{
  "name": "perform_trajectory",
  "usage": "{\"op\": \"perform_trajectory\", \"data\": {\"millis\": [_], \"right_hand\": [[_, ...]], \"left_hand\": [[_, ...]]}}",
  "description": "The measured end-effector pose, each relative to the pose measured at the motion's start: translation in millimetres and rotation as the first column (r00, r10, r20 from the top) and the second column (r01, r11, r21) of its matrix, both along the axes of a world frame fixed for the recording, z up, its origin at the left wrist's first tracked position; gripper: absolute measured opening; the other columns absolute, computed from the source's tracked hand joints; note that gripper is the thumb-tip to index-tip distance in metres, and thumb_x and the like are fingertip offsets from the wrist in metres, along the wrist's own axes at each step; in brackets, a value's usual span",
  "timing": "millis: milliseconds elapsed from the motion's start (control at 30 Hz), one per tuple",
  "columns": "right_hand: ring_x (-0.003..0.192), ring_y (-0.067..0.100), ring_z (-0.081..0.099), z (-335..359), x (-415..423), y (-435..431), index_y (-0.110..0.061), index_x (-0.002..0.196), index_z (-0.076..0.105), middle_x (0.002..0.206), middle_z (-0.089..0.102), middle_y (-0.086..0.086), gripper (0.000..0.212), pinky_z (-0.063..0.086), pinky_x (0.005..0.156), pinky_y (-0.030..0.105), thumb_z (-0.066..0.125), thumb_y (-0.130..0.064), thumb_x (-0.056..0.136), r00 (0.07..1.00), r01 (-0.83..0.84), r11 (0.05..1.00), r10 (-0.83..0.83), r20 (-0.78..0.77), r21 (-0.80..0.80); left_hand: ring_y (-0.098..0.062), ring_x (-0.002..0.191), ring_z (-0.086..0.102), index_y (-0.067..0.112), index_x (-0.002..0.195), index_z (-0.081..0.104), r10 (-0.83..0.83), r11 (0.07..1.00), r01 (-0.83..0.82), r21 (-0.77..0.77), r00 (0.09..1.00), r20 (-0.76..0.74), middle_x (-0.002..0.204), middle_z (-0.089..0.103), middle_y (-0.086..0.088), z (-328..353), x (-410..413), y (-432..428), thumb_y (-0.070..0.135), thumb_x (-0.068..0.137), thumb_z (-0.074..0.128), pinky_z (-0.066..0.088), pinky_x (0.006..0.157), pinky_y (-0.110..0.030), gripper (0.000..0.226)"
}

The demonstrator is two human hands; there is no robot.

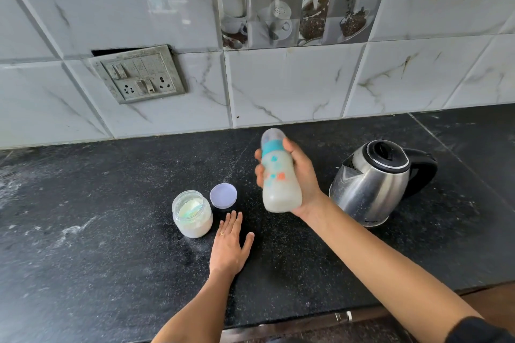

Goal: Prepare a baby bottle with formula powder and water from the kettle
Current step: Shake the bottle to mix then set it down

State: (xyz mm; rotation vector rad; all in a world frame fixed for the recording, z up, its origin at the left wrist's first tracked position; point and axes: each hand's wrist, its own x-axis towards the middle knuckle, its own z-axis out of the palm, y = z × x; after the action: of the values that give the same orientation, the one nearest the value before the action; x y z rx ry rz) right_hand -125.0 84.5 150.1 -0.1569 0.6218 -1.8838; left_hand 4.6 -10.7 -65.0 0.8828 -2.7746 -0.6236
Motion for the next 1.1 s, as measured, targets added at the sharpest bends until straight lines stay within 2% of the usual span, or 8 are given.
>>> {"op": "perform_trajectory", "data": {"millis": [67,200,367,500,633,800,933,1100], "right_hand": [[0.059,0.021,0.060,1.0,4.4,2.5,-0.012,0.116,0.045,0.087,0.061,0.008,0.041,0.053,0.053,0.029,0.053,-0.035,0.084,0.997,-0.028,1.000,0.029,-0.076,0.007],[0.057,0.020,0.063,7.9,-17.3,-1.3,-0.005,0.098,0.055,0.085,0.060,0.010,0.033,0.056,0.054,0.026,0.056,-0.036,0.086,0.952,0.197,0.980,-0.192,0.239,0.001],[0.059,0.019,0.061,2.2,-8.3,6.4,-0.009,0.112,0.048,0.088,0.060,0.008,0.040,0.054,0.054,0.028,0.053,-0.037,0.084,0.996,0.088,0.996,-0.088,-0.012,0.005],[0.058,0.020,0.060,9.9,-17.0,2.0,-0.004,0.093,0.057,0.083,0.060,0.010,0.031,0.055,0.053,0.027,0.057,-0.034,0.084,0.944,0.245,0.970,-0.236,0.229,-0.010],[0.058,0.018,0.060,7.4,-6.7,7.8,-0.007,0.096,0.056,0.088,0.058,0.008,0.033,0.054,0.052,0.026,0.054,-0.037,0.081,0.997,0.075,0.997,-0.075,0.020,-0.001],[0.058,0.021,0.061,12.4,-22.8,3.2,-0.003,0.094,0.056,0.082,0.059,0.011,0.032,0.056,0.053,0.027,0.056,-0.035,0.087,0.918,0.272,0.962,-0.269,0.290,0.028],[0.057,0.019,0.060,6.0,-5.6,10.0,-0.005,0.096,0.057,0.086,0.059,0.009,0.034,0.055,0.052,0.026,0.053,-0.037,0.084,0.993,0.082,0.996,-0.084,0.083,0.032],[0.060,0.020,0.059,11.5,-13.3,3.7,-0.003,0.093,0.056,0.080,0.059,0.010,0.031,0.056,0.055,0.028,0.053,-0.034,0.090,0.944,0.264,0.963,-0.268,0.194,0.048]], "left_hand": [[0.001,0.137,-0.008,0.015,0.150,0.014,-0.003,1.000,0.003,-0.002,1.000,-0.005,0.158,0.010,0.001,0.4,-0.5,0.0,0.048,0.097,0.033,-0.012,0.112,-0.019,0.065],[0.000,0.137,-0.008,0.016,0.150,0.015,-0.003,1.000,0.003,0.005,1.000,-0.013,0.158,0.011,0.002,1.0,-0.5,0.9,0.048,0.097,0.034,-0.010,0.113,-0.020,0.064],[0.001,0.136,-0.009,0.016,0.150,0.014,-0.003,1.000,0.003,0.001,1.000,0.002,0.158,0.010,0.002,1.4,-0.8,-0.1,0.048,0.097,0.033,-0.011,0.113,-0.020,0.065],[0.001,0.137,-0.009,0.017,0.150,0.014,-0.002,1.000,0.002,0.004,1.000,0.000,0.158,0.010,0.002,1.3,-0.7,1.4,0.049,0.097,0.033,-0.012,0.112,-0.019,0.065],[0.001,0.136,-0.010,0.017,0.150,0.014,0.002,1.000,-0.002,0.004,1.000,0.003,0.158,0.010,0.002,1.6,-0.8,1.2,0.049,0.097,0.033,-0.011,0.112,-0.020,0.065],[0.001,0.137,-0.009,0.017,0.150,0.015,0.001,1.000,-0.001,-0.005,1.000,-0.005,0.157,0.010,0.002,1.7,-0.6,2.2,0.049,0.097,0.034,-0.011,0.113,-0.020,0.065],[0.001,0.137,-0.009,0.017,0.150,0.014,0.004,1.000,-0.004,0.001,1.000,0.007,0.158,0.009,0.002,0.5,-1.0,1.0,0.049,0.097,0.033,-0.011,0.113,-0.020,0.065],[0.000,0.138,-0.008,0.017,0.150,0.014,0.001,1.000,-0.001,-0.001,1.000,0.002,0.158,0.010,0.002,-0.7,-0.9,0.9,0.049,0.097,0.034,-0.010,0.113,-0.020,0.065]]}}
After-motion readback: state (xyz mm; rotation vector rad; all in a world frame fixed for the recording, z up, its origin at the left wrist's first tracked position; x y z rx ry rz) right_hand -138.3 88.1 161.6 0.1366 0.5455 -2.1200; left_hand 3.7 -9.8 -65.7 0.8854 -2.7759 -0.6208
